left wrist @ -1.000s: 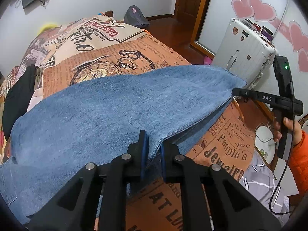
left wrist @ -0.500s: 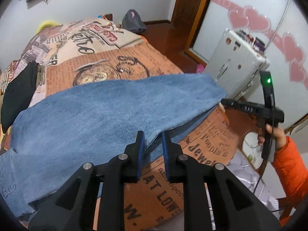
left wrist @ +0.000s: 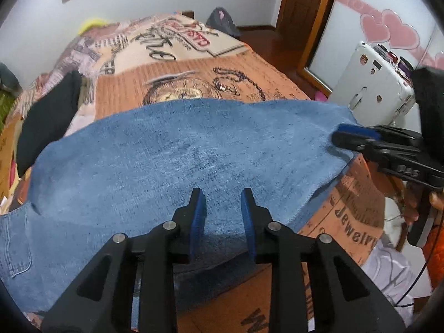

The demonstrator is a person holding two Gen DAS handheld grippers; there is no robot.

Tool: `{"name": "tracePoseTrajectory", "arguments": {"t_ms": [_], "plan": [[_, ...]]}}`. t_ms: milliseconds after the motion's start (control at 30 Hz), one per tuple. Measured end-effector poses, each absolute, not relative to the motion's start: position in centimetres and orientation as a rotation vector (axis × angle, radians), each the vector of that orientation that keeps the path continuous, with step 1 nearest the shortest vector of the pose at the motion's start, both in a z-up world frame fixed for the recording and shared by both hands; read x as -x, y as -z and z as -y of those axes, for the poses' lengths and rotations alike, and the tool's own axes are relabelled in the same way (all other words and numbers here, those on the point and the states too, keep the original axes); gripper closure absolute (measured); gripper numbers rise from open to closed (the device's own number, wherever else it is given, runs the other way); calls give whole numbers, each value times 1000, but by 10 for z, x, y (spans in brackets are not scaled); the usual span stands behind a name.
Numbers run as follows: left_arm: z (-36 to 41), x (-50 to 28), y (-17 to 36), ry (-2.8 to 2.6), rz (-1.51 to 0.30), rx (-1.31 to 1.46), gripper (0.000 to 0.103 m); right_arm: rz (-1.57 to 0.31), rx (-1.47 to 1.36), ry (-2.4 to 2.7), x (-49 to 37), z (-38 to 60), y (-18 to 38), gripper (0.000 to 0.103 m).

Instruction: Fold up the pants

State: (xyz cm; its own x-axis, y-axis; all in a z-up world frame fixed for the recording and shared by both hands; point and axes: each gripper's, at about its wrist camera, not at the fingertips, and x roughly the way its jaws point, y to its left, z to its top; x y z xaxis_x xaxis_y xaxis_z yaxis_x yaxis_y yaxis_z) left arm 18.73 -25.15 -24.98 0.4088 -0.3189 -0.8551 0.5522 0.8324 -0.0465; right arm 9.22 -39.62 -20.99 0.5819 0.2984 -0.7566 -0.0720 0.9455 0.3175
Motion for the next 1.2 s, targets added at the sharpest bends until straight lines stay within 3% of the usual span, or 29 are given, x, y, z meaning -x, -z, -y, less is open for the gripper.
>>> {"name": "tracePoseTrajectory", "arguments": {"t_ms": [133, 300, 600, 767, 967, 1200], "plan": [[249, -178, 251, 595, -1006, -223, 68, -1029, -247, -250, -102, 379, 242, 74], [247, -174, 247, 592, -988, -215, 68, -1058, -301, -241, -89, 388, 257, 71], [168, -190, 187, 491, -871, -89, 66, -1026, -202, -222, -94, 373, 209, 71], [91, -197, 167, 356, -827, -73, 55, -929, -141, -312, -113, 326, 173, 68], [19, -202, 200, 238, -937, -102, 55, -900, -88, -446, -143, 256, 170, 65], [4, -187, 262, 266, -1095, -106, 55, -992, -9, -585, -156, 182, 198, 65]]}}
